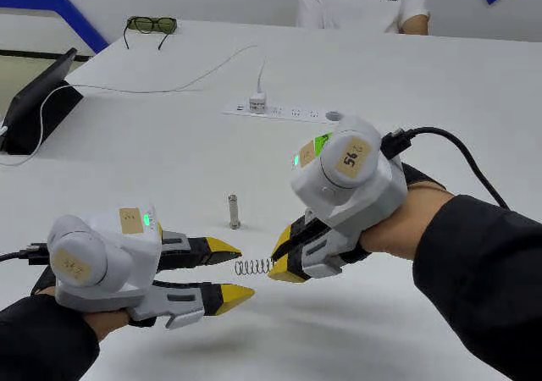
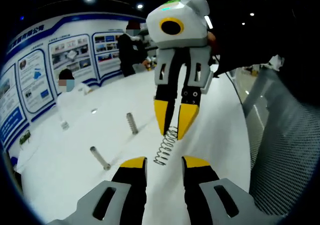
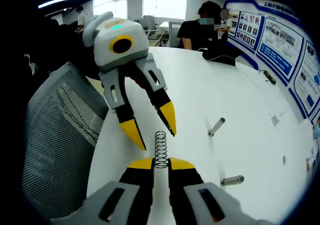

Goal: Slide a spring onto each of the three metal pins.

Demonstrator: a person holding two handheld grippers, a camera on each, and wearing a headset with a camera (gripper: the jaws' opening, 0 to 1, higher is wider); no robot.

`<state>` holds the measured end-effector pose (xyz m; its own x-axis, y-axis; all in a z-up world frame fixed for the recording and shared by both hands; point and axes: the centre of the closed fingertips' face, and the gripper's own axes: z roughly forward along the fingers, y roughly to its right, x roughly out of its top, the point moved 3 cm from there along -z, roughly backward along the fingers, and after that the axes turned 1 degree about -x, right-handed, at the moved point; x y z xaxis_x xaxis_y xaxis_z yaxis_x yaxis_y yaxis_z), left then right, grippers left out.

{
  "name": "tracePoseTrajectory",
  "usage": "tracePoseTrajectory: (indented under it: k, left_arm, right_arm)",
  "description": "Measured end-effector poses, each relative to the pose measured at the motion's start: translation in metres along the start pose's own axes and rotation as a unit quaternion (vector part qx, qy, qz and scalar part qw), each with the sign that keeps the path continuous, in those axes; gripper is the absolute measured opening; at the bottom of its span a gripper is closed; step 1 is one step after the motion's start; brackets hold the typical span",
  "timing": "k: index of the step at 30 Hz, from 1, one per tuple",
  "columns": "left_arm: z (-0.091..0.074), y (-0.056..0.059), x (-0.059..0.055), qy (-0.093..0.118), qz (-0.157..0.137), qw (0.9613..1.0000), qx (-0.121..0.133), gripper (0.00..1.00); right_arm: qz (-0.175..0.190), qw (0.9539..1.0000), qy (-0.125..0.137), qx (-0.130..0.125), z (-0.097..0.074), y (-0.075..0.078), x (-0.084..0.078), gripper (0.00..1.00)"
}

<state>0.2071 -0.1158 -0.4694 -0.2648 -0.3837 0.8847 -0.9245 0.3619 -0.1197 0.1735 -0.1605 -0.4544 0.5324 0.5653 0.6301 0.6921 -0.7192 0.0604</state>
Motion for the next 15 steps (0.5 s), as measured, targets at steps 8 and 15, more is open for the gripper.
tracePoseTrajectory:
  k: [8, 15]
  left_arm:
    - [0.0039, 0.0041, -0.0002, -0.001, 0.022, 0.9997, -0.009, 0.18]
    - [0.0054, 0.0048, -0.0017, -0.002, 0.027, 0.9996, -0.012, 0.12]
  right_arm:
    - [-0.003, 0.9999, -0.007, 0.014, 0.0007, -0.0055, 0.0003, 0.12]
    - [-0.008, 0.9999, -0.003, 0.015, -0.0029, -0.0076, 0.0065, 0.12]
